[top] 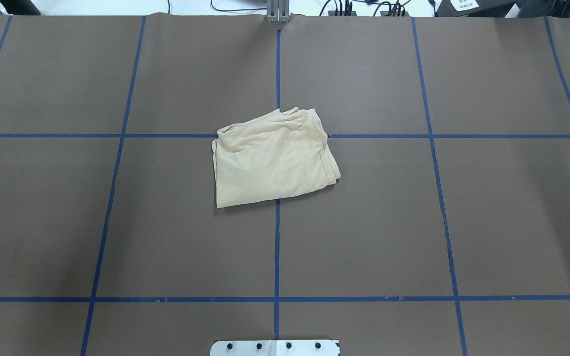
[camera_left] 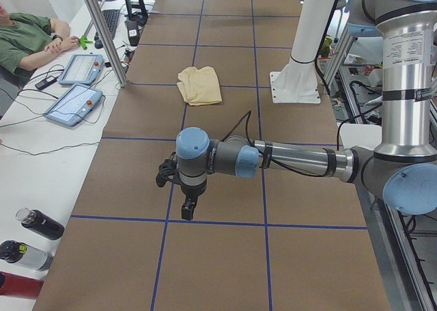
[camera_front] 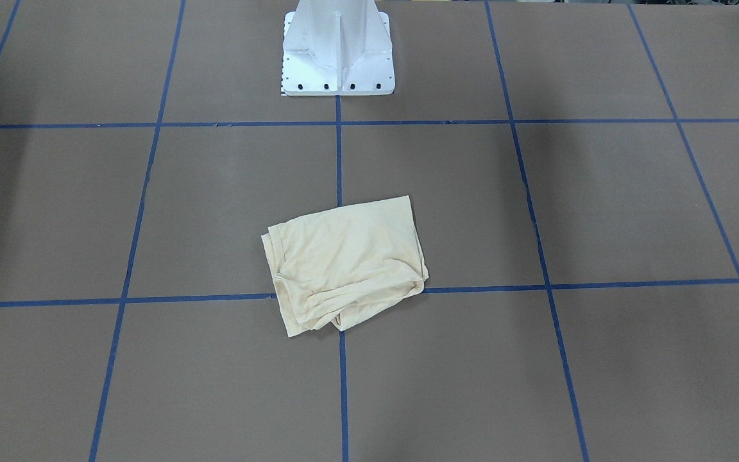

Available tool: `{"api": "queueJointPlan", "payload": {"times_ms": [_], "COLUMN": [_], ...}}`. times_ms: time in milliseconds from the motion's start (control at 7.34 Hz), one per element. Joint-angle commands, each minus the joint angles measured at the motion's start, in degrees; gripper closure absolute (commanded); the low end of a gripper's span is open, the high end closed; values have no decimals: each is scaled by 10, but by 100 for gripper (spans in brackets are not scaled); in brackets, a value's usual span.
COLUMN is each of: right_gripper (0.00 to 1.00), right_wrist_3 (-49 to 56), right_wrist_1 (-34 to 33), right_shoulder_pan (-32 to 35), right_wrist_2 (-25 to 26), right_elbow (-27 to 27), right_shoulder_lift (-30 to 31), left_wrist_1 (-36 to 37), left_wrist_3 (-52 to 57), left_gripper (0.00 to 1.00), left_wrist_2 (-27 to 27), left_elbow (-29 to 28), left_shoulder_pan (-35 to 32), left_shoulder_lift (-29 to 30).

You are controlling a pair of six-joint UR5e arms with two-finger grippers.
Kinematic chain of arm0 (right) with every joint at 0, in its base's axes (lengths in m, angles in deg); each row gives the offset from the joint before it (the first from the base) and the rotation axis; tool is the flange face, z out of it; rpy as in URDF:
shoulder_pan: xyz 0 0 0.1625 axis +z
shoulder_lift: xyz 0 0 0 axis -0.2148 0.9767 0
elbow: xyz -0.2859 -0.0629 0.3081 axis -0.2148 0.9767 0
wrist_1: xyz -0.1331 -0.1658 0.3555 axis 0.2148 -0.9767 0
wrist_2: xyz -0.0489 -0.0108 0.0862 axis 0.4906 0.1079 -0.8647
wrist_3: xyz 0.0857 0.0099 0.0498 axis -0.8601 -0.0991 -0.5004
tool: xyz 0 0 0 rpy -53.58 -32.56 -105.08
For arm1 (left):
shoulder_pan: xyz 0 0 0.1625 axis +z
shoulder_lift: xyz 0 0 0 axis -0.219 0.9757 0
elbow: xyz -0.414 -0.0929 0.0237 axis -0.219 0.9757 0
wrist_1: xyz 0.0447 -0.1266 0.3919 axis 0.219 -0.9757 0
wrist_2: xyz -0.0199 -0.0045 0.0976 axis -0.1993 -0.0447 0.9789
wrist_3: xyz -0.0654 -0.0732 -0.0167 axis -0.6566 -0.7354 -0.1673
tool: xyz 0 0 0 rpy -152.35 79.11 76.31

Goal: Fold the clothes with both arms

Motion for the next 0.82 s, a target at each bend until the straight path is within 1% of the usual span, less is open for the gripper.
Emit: {"api": "queueJointPlan", "payload": {"times_ms": [0, 273, 409, 545, 681], "right_gripper": [0, 0, 0, 0, 0], "right_wrist_3": [0, 0, 0, 0, 0], "right_wrist_1": [0, 0, 0, 0, 0], "right_shoulder_pan": [0, 0, 0, 0, 0], "right_wrist_2": [0, 0, 0, 0, 0], "right_elbow": [0, 0, 0, 0, 0], "right_shoulder_lift": [0, 0, 0, 0, 0], "left_wrist_1": [-2, -6, -6, -4, -3], "left_wrist_3": [0, 6, 6, 2, 0], "left_gripper": [0, 0, 0, 0, 0], "left_wrist_2": [4, -6, -8, -25, -13], "left_elbow": [35, 18, 16, 21, 26], "left_shoulder_pan": [1, 0, -1, -5, -4], "left_shoulder_lift": [-19, -31, -50, -50, -42]}}
